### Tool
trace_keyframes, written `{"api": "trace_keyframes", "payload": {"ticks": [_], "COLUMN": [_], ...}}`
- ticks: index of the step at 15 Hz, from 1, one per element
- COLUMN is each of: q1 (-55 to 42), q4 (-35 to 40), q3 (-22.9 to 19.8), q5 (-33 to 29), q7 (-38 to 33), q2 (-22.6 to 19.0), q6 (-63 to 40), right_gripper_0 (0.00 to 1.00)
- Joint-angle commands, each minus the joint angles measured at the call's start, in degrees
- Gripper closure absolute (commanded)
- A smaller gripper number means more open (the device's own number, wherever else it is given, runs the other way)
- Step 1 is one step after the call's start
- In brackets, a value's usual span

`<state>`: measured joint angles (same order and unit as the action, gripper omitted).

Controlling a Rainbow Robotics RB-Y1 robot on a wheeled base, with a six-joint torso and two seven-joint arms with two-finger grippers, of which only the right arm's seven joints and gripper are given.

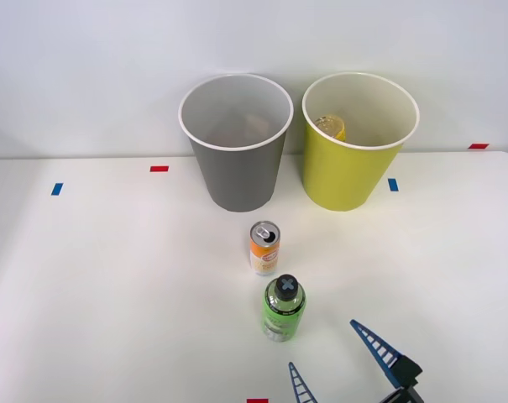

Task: Put cans in the gray bin, plastic bottles in the light green bin

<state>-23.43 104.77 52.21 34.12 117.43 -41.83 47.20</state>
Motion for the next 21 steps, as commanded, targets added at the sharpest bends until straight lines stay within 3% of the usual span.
{"api": "trace_keyframes", "payload": {"ticks": [1, 12, 17, 18, 19, 21], "q1": [3.48, 13.23, 14.46, 14.46, 14.37, 14.37], "q4": [-0.09, -9.14, -9.32, -9.41, -9.32, -9.32], "q3": [0.08, 0.79, 0.79, 0.61, 0.52, 0.26], "q5": [1.65, 2.62, 2.09, 2.00, 2.18, 2.62], "q7": [0.26, 1.05, 1.13, 1.22, 1.22, 1.22], "q2": [2.19, 9.13, 10.27, 10.27, 10.18, 10.10], "q6": [-3.78, -5.81, -5.81, -5.81, -5.81, -5.81], "right_gripper_0": [0.00, 0.00, 0.00, 0.56, 0.98, 1.00]}}
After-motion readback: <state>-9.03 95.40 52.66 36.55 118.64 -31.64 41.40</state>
